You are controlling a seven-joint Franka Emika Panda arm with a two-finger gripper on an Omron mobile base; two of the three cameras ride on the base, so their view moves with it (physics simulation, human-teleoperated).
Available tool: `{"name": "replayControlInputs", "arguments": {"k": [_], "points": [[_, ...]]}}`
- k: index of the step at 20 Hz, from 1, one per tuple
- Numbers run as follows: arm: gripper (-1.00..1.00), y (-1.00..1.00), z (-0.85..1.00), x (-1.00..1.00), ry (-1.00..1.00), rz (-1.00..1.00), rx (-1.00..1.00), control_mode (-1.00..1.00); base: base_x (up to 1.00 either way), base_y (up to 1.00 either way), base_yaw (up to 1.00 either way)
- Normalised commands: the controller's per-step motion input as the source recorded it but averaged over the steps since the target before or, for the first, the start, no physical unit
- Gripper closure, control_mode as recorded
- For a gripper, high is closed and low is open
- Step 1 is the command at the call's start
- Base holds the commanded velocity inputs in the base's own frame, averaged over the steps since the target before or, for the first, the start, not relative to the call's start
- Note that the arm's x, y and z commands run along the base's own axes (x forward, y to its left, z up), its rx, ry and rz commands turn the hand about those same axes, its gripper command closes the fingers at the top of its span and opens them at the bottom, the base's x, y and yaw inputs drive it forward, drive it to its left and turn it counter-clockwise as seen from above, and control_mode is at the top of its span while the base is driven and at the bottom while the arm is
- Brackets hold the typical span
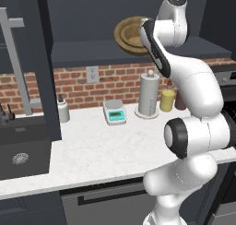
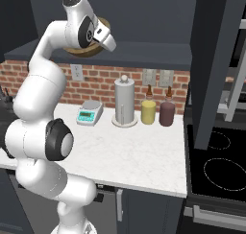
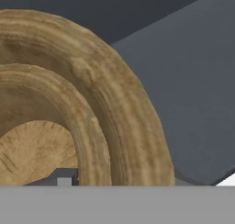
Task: Pick up the bowls on the counter and stack them on top of one another in the open cabinet. Place the smaller bowl on top of the larger bowl.
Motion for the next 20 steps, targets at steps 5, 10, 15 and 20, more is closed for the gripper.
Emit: {"name": "replayControlInputs", "arguments": {"k": [5,10,15,20], "points": [[1.0,0.0,-0.04,0.27,0.0,-0.08,0.0,-1.0,0.0,0.0,0.0],[1.0,-0.04,-0.05,0.02,0.0,-0.05,0.0,-1.0,0.0,0.0,0.0],[-1.0,0.0,0.0,0.0,0.0,0.0,0.0,-1.0,0.0,0.0,0.0],[-1.0,0.0,0.0,0.0,0.0,0.0,0.0,-1.0,0.0,0.0,0.0]]}}
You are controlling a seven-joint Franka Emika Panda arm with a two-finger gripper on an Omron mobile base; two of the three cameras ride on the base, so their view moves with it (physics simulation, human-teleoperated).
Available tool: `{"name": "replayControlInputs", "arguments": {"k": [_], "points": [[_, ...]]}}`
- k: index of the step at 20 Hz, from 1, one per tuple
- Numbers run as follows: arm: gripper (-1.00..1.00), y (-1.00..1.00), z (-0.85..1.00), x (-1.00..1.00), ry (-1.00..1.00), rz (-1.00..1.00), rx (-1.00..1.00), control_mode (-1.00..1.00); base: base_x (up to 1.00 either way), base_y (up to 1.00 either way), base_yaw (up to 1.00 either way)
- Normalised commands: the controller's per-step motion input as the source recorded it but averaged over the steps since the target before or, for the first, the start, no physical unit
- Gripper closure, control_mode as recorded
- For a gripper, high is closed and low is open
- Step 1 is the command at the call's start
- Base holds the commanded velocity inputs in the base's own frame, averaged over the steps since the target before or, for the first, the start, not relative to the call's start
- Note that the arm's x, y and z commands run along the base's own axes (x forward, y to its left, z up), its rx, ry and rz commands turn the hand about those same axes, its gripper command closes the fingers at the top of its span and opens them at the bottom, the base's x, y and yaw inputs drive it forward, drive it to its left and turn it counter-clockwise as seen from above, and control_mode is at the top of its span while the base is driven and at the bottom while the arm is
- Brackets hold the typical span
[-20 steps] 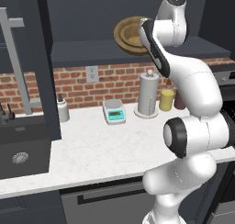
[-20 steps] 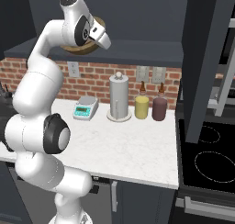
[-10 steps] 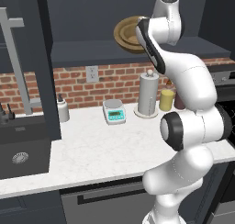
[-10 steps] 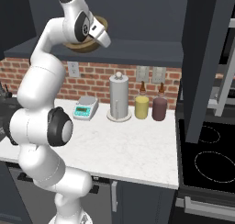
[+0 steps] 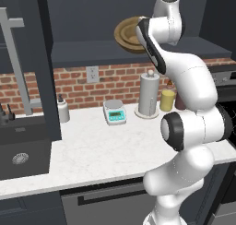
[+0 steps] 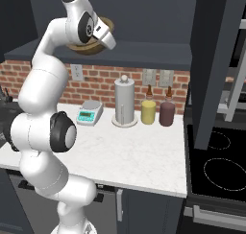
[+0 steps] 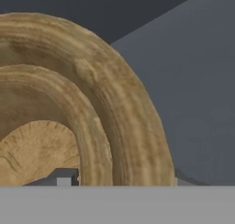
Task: Pick up the bowls on the counter and stack them on top of one another in the open cabinet. Place the smaller bowl on top of the larger bowl.
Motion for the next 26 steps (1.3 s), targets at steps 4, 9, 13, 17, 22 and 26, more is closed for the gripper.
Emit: {"name": "replayControlInputs", "arguments": {"k": [4,9,13,17,22,26], "points": [[-1.0,0.0,0.0,0.0,0.0,0.0,0.0,-1.0,0.0,0.0,0.0],[-1.0,0.0,0.0,0.0,0.0,0.0,0.0,-1.0,0.0,0.0,0.0],[-1.0,0.0,0.17,-0.25,-0.19,0.0,0.0,-1.0,0.0,0.0,0.0],[-1.0,0.0,0.23,-0.67,-0.31,0.0,0.0,-1.0,0.0,0.0,0.0],[-1.0,0.0,0.12,-0.93,-0.32,0.0,0.0,-1.0,0.0,0.0,0.0],[-1.0,0.0,0.0,-1.0,-0.24,0.0,0.0,-1.0,0.0,0.0,0.0]]}}
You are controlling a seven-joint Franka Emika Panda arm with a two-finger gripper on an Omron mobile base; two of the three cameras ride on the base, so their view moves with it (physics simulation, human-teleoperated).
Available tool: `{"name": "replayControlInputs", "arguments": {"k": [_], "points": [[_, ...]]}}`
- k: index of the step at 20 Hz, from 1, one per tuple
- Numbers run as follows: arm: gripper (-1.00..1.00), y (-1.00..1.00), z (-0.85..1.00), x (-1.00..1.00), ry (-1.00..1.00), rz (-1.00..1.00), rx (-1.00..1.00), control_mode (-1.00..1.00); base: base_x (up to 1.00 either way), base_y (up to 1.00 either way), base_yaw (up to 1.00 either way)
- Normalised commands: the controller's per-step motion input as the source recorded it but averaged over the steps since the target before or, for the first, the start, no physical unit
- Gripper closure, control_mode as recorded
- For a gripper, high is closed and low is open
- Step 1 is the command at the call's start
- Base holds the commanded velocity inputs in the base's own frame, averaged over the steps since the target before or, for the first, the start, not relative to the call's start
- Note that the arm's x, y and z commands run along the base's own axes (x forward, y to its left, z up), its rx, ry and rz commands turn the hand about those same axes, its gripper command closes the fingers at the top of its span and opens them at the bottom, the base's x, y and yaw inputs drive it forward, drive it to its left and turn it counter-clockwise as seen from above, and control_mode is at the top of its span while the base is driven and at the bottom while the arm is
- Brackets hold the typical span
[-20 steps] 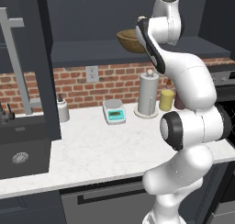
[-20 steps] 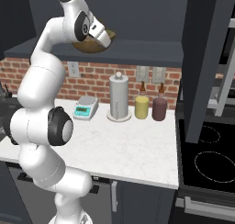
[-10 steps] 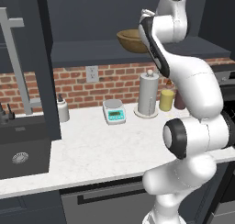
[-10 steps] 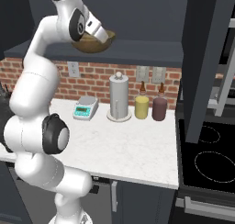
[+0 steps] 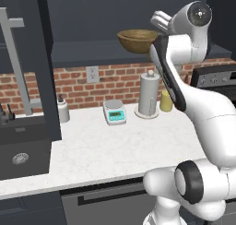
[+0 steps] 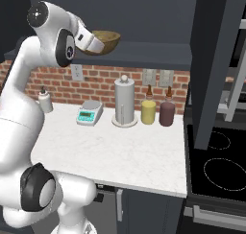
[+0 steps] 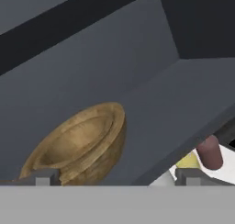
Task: Pick up the bowls on the counter and stack them on top of one another in the open cabinet. Place the smaller bowl on top of the larger bowl.
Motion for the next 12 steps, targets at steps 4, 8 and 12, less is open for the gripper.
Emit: {"name": "replayControlInputs", "arguments": {"k": [4,8,12], "points": [[-1.0,0.0,0.0,-1.0,-0.15,0.04,0.0,-1.0,0.0,0.0,0.0],[-1.0,0.0,0.0,-0.66,0.05,0.04,0.0,-1.0,0.0,0.0,0.0],[-1.0,0.0,0.0,-0.75,0.08,0.06,0.0,-1.0,0.0,0.0,0.0]]}}
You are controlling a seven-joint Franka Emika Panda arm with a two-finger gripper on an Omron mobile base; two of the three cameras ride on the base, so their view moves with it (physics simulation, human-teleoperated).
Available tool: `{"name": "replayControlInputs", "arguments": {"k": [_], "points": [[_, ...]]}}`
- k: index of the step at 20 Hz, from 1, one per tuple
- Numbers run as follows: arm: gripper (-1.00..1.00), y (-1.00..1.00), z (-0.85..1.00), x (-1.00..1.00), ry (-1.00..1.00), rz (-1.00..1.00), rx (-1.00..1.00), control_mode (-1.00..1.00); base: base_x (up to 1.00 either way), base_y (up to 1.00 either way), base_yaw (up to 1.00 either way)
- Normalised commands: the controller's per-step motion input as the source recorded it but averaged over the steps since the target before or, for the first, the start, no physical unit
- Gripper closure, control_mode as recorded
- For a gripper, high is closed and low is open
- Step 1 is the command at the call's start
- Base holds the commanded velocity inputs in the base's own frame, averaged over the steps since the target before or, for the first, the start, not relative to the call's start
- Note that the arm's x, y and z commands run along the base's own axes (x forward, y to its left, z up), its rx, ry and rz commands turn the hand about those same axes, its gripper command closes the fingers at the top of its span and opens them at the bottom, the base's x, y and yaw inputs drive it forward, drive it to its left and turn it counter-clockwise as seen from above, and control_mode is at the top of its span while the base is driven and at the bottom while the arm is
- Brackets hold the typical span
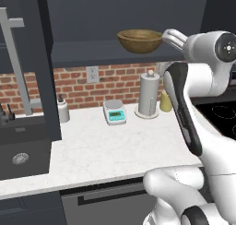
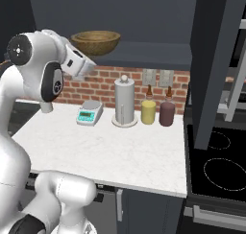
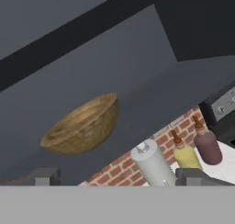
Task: Pick up the bowls on the counter and stack them on top of one another in the open cabinet. Place the smaller bowl on top of the larger bowl.
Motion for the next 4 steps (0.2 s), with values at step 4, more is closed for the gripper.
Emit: {"name": "replayControlInputs", "arguments": {"k": [4], "points": [[-1.0,-0.01,0.0,-0.7,0.18,0.08,0.0,-1.0,0.0,0.0,0.0]]}}
